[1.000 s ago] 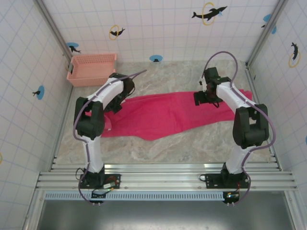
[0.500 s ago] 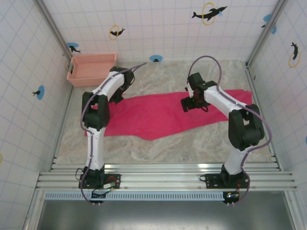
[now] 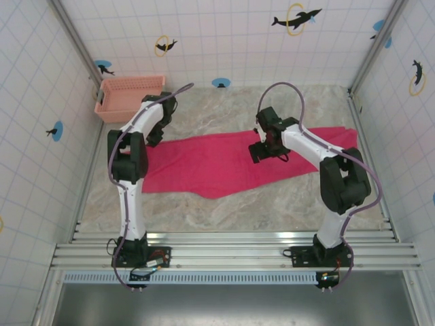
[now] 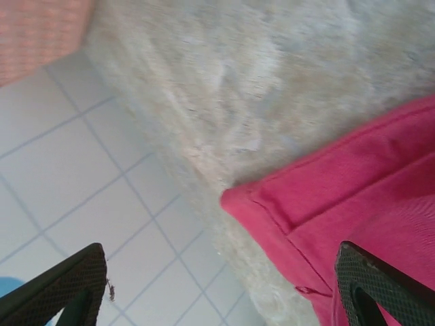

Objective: Roll up the long pants

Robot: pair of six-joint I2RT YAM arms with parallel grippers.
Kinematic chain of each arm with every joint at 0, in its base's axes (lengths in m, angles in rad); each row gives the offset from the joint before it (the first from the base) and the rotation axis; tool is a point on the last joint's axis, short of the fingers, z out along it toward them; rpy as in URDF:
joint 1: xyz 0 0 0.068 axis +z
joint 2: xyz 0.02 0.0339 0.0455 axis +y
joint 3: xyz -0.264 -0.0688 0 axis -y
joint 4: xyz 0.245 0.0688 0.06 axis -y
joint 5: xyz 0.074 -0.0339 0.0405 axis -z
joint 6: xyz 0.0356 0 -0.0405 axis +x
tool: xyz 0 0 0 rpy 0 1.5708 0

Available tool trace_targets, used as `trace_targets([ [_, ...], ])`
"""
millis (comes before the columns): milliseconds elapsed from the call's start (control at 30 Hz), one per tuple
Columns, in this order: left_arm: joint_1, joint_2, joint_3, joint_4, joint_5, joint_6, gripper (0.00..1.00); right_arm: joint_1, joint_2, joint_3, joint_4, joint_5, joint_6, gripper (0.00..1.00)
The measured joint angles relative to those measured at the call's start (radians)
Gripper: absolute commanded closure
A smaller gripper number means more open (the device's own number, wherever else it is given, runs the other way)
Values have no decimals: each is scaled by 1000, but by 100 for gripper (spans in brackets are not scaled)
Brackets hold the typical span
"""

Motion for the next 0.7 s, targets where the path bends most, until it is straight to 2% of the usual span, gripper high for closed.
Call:
trace_targets([
  [233, -8, -157, -29, 106, -43, 23, 3, 18, 0, 16, -2, 7, 15, 3],
  [400, -37, -285, -156, 135, -29, 18, 3, 9, -1, 19, -3, 37, 18, 2],
  [567, -77, -407, -253, 116, 169, -64, 2, -78, -34, 11, -13, 55, 19, 0],
  [700, -170, -496, -357, 136, 341, -146, 3, -271, -169, -98, 34, 26, 44, 2],
])
